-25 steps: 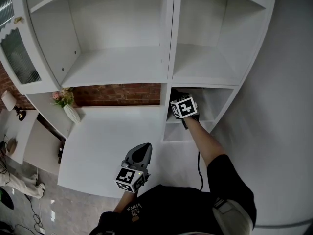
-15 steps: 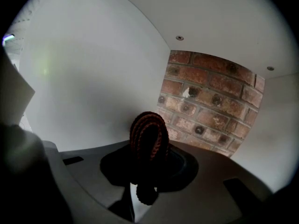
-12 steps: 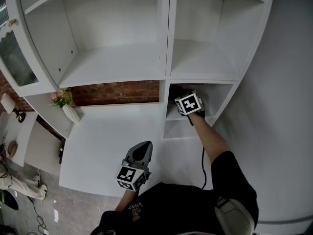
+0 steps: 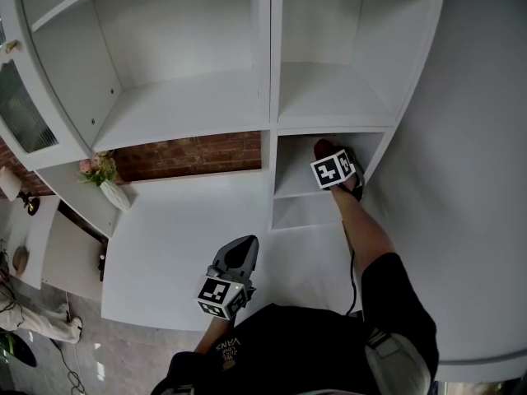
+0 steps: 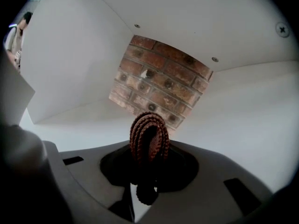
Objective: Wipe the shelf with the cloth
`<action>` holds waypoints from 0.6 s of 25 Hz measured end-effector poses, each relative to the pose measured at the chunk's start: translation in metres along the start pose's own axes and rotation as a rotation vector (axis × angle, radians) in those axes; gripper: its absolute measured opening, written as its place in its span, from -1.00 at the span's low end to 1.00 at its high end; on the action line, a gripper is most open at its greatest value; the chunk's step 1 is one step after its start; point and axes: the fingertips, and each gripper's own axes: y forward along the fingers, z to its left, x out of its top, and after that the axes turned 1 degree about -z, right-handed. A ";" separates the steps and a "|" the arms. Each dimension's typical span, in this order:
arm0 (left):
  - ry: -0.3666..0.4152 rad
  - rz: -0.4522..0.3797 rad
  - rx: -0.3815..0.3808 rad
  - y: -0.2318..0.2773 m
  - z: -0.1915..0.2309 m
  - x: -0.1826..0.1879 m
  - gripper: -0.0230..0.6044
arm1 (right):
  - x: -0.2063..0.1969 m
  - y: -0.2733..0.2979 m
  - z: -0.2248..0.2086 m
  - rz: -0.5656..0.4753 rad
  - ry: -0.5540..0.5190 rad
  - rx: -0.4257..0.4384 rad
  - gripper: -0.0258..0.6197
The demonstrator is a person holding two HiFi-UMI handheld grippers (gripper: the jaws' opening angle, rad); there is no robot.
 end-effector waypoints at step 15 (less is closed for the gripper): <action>-0.026 -0.002 0.001 -0.008 0.002 -0.007 -0.90 | 0.011 -0.029 -0.007 -0.112 0.133 -0.083 -0.65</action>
